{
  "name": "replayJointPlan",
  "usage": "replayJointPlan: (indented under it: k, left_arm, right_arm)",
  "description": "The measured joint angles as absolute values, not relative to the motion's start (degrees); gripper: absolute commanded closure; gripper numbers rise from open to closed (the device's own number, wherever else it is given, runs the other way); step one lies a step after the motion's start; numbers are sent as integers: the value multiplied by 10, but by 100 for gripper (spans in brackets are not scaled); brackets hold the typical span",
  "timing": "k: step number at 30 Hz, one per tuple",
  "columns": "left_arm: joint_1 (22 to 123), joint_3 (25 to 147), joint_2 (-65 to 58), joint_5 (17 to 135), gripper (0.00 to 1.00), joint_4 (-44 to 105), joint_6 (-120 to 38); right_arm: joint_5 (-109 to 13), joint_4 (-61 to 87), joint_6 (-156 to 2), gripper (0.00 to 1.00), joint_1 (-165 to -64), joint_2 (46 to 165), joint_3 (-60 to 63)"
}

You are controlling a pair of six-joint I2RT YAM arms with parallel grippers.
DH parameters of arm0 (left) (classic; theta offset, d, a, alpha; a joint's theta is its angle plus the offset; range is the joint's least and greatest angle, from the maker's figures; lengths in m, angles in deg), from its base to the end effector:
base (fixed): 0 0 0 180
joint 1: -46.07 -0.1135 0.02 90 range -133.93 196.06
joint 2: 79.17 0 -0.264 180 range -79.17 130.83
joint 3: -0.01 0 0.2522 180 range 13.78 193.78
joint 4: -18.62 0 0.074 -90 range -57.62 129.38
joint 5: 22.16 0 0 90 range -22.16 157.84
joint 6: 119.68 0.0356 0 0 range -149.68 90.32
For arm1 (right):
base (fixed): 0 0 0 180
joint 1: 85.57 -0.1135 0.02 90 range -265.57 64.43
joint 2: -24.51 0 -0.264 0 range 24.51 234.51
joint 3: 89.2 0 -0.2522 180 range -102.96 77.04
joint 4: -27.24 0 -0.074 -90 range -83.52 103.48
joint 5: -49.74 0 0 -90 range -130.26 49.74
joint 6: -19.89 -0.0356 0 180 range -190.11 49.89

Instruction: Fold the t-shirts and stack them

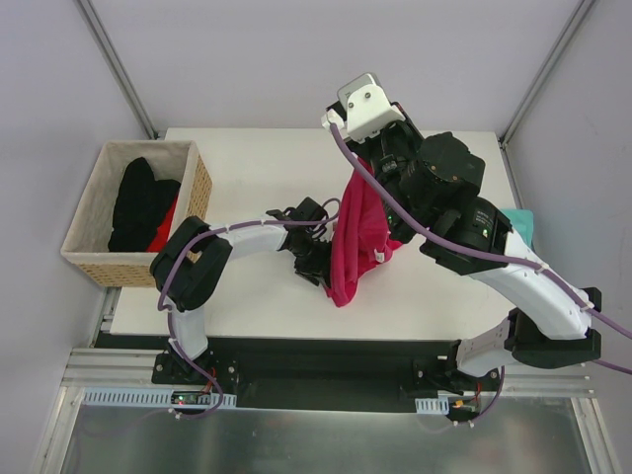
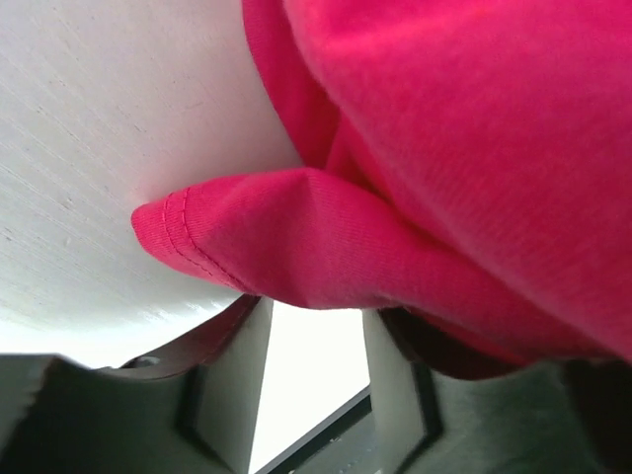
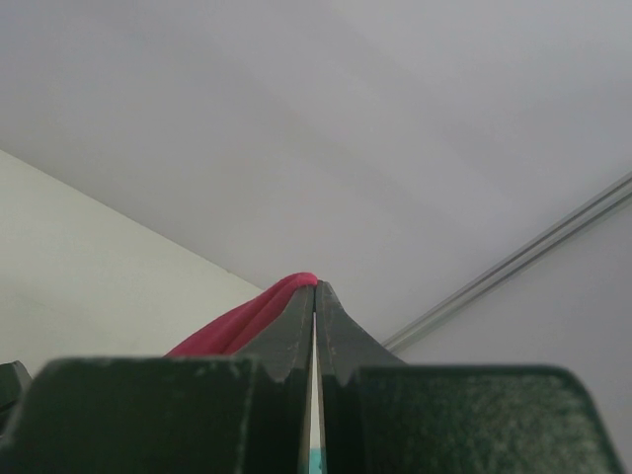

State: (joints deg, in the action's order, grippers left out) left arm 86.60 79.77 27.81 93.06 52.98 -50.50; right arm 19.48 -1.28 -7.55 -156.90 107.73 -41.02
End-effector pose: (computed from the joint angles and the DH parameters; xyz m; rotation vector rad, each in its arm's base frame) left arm 0.2728 -0.2532 0.1572 0.6354 2.7312 -0.9004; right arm 0.1066 0.2194 0.5964 -0.6547 1.2553 -0.5068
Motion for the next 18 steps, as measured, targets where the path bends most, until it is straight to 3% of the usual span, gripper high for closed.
replayJointPlan:
  k: [11, 18]
  left_arm:
    - [866, 801, 283, 936, 64, 528, -507]
    - [866, 814, 295, 944, 62, 528, -508]
  right_arm:
    - [195, -13, -77, 99, -1569, 1077, -410]
    - [195, -13, -77, 99, -1569, 1078, -411]
